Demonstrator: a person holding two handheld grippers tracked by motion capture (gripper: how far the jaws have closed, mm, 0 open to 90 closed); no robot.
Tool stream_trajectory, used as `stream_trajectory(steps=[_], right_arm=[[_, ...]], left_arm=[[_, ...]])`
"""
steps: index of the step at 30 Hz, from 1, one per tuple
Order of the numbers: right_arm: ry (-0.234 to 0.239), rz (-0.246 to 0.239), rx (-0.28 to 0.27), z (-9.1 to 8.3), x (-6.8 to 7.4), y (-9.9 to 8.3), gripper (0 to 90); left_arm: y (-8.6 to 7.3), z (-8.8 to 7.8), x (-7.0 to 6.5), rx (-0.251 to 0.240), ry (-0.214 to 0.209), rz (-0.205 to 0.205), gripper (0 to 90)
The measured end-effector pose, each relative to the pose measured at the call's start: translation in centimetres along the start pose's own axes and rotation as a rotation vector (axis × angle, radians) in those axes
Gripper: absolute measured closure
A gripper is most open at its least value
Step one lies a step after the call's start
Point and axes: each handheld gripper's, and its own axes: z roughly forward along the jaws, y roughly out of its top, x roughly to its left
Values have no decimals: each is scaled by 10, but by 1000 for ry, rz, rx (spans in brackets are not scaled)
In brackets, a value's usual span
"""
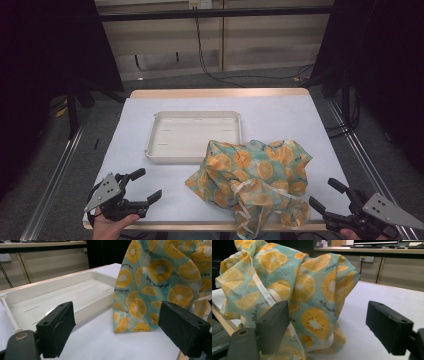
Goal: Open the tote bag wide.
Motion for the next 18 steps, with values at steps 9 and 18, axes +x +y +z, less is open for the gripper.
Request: stream_trajectory(steps=[9,18], right_arm=[[80,-3,33,4,4,0,341],[185,-18,57,10,11,3,404]], left_arm=[[-1,3,0,15,-16,12,251],[-1,6,-4,34,-49,23,377]])
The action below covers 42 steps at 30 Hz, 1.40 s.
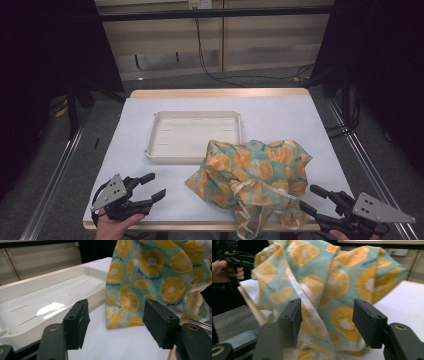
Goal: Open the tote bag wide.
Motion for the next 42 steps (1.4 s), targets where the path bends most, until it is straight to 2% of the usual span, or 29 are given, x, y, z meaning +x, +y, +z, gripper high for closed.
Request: stream_trajectory(steps=[1,5,6,9,12,13,16,17,18,21,22,23,24,25,26,27,28,29,30,31,32,33,34,35,37,38,40,41,42], right_arm=[[0,0,0,0,0,0,404],[30,-19,15,3,6,3,405],[46,-29,15,7,9,5,407],[75,-50,31,12,14,8,433],[97,-71,35,22,17,11,452],[112,-81,38,24,18,12,451],[117,-100,41,30,22,14,437],[129,-113,52,35,25,15,405],[138,-121,58,39,25,14,391],[153,-128,82,47,26,13,376],[167,-129,86,49,26,13,394],[176,-135,90,51,26,13,431],[176,-135,90,51,26,13,431],[194,-139,95,54,25,13,561],[194,-139,95,54,25,13,561],[221,-133,83,55,23,16,708],[221,-133,83,55,23,16,708],[231,-123,64,55,21,22,827],[229,-123,60,55,20,25,856],[229,-123,60,55,20,25,856],[235,-121,36,55,18,34,900],[234,-117,27,55,16,38,900],[234,-117,27,55,16,38,900],[234,-125,11,56,14,46,900],[231,-126,2,59,13,51,900],[238,-125,-6,61,12,54,900],[234,-120,-7,62,11,56,900],[230,-123,-8,66,8,61,900],[230,-123,-8,66,8,61,900]], left_arm=[[0,0,-2,-4,-4,-8,377],[3,0,-6,-17,-44,4,455],[3,0,-6,-10,-45,11,518],[5,3,-8,-12,-76,-14,563],[8,8,-8,1,-97,11,602],[9,10,-9,4,-103,6,610],[13,12,-11,-3,-116,9,628],[15,15,-12,-8,-121,1,631],[18,19,-14,-1,-129,18,630],[22,26,-17,-6,-150,20,617],[25,29,-19,0,-157,26,611],[27,37,-22,1,-186,37,610],[27,37,-22,1,-186,37,611],[29,41,-24,17,-204,55,612],[30,44,-26,13,-215,49,612],[33,51,-29,23,-242,67,639],[33,51,-29,23,-242,67,653],[38,57,-34,23,-260,72,674],[40,59,-37,20,-272,70,686],[40,59,-37,20,-272,70,696],[43,62,-40,21,-282,82,709],[49,67,-46,3,-319,82,724],[49,67,-46,3,-319,82,728],[55,72,-51,-1,-357,100,735],[58,75,-55,-4,-368,101,740],[63,81,-60,-9,-399,112,740],[66,84,-64,-5,-392,115,739],[70,91,-69,-19,-435,114,739],[70,91,-69,-19,-435,114,738]])
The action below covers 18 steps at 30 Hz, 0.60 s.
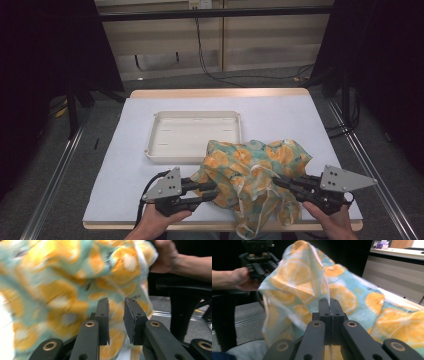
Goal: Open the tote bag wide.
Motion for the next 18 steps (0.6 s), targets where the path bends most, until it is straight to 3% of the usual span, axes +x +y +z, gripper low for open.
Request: stream_trajectory(steps=[3,8,14,17,18], right_arm=[[-13,13,-10,5,-9,5,900],[-19,24,-17,9,-16,10,900],[-31,24,-26,10,-20,15,900],[-23,27,-24,11,-20,15,900],[-23,27,-24,11,-20,15,900]], left_arm=[[9,16,-5,-11,-47,11,724],[14,32,-9,-15,-85,4,662],[16,46,-18,-14,-123,-3,513],[15,57,-16,19,-123,-15,513],[15,57,-16,19,-123,-15,567]])
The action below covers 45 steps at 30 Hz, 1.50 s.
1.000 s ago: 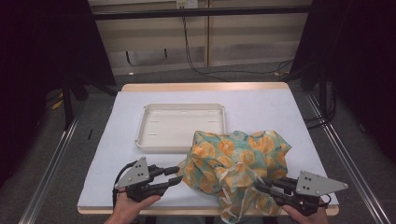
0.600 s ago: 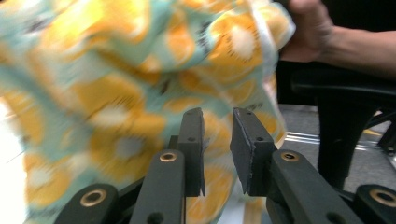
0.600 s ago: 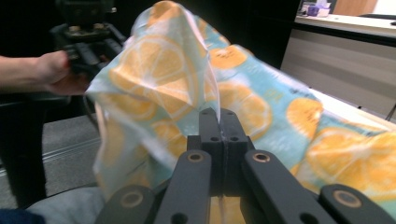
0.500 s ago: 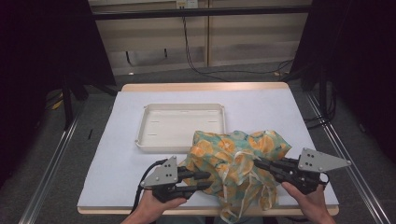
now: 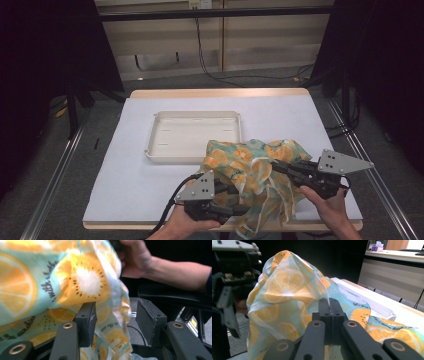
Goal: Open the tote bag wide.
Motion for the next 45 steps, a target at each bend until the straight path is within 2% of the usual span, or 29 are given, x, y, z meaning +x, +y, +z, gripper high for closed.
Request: stream_trajectory(steps=[1,3,4,5,6,7,8,9,11,12,13,15,18,19,20,21,24,25,26,27,28,29,30,31,33,36,38,41,45], right_arm=[[8,0,3,0,0,1,900],[-4,-1,6,-1,0,2,900],[-4,-1,6,-1,0,2,900],[-14,-3,-2,-4,-3,4,900],[-24,-4,-7,-5,-5,5,900],[-36,3,-8,-8,-8,6,900],[-52,4,-12,-10,-12,7,900],[-52,4,-12,-10,-12,7,900],[-95,8,-27,-15,-23,9,900],[-95,8,-27,-15,-23,9,900],[-93,-17,-14,-13,-27,12,900],[-99,-42,8,-5,-25,14,900],[-88,-40,-3,4,-28,18,900],[-67,-26,-25,11,-33,23,900],[-67,-26,-25,11,-33,23,900],[-58,-26,-33,19,-37,28,900],[-53,-17,-29,28,-41,31,900],[-42,-11,-27,35,-44,33,890],[-44,-9,-23,38,-46,32,886],[-40,-2,-20,40,-47,31,880],[-40,-2,-20,40,-47,31,880],[-35,6,0,44,-48,26,837],[-35,6,0,44,-48,26,837],[-37,9,11,44,-47,23,770],[-48,8,14,39,-44,23,689],[-47,12,7,32,-38,23,637],[-42,13,15,19,-25,16,601],[-28,1,16,8,-10,13,604],[6,-28,-1,1,8,18,709]], left_arm=[[-1,3,3,-11,-20,-20,703],[0,-1,6,-12,-37,-40,864],[0,-1,6,-12,-37,-40,900],[2,-9,7,-22,-30,-44,900],[4,-16,8,-10,-11,-35,900],[4,-16,8,-10,-11,-35,900],[6,-29,9,-39,7,-41,900],[6,-29,9,-39,7,-41,900],[9,-49,13,-54,55,-44,900],[9,-49,13,-54,55,-44,900],[10,-57,17,-68,78,-45,900],[11,-61,18,-76,87,-50,900],[16,-72,24,-82,123,-46,900],[20,-79,29,-93,140,-55,900],[20,-79,29,-93,140,-55,900],[22,-83,33,-106,154,-53,900],[25,-93,45,-113,188,-55,900],[25,-98,54,-129,214,-68,900],[25,-102,59,-125,217,-83,900],[24,-104,64,-119,239,-102,900],[24,-104,64,-119,239,-102,900],[20,-106,73,-115,251,-129,900],[20,-106,73,-115,251,-129,900],[17,-106,81,-90,277,-126,900],[13,-105,90,-102,273,-169,900],[10,-101,93,-81,282,-187,900],[6,-97,97,-74,298,-180,900],[1,-97,103,-63,308,-198,900],[-5,-95,108,-59,307,-215,900]])
